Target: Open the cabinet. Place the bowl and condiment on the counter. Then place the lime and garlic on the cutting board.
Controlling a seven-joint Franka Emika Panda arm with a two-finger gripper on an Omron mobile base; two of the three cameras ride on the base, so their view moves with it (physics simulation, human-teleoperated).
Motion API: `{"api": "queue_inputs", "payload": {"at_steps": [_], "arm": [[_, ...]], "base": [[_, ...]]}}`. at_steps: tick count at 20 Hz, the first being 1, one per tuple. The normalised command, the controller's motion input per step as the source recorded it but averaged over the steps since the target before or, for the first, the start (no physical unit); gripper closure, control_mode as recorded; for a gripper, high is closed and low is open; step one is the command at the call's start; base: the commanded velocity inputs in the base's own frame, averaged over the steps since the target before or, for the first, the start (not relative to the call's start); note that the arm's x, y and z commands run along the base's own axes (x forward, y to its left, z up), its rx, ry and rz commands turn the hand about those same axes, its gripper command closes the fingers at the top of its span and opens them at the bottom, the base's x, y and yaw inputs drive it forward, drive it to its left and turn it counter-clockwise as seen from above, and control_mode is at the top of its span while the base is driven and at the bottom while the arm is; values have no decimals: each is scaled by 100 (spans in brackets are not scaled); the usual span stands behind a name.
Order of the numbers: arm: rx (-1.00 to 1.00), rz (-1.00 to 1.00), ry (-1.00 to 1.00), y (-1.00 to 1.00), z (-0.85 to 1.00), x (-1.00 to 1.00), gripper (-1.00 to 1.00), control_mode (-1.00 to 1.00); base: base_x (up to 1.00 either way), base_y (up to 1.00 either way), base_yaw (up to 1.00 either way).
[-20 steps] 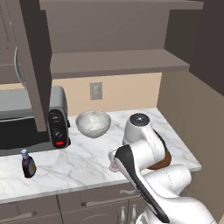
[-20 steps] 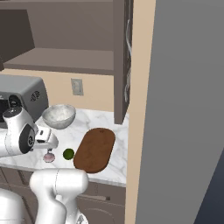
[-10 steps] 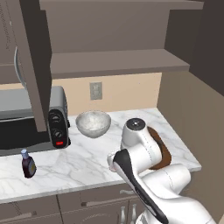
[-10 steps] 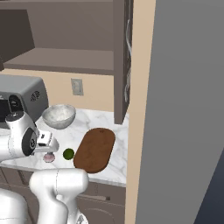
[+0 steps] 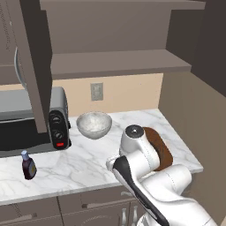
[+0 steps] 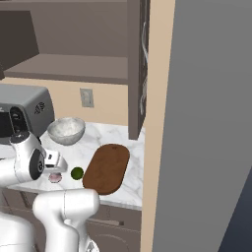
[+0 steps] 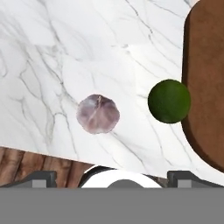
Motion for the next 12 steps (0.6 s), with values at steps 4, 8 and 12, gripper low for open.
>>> {"api": "queue_inputs", "payload": {"at_steps": [4, 8, 12], "arm": [[1, 8, -3, 0, -30, 8, -100, -100], [2, 5, 0, 0, -16, 12, -100, -100], [0, 1, 0, 0, -10, 14, -100, -100]], "base": [[0, 0, 0], [0, 0, 0], [0, 0, 0]]}}
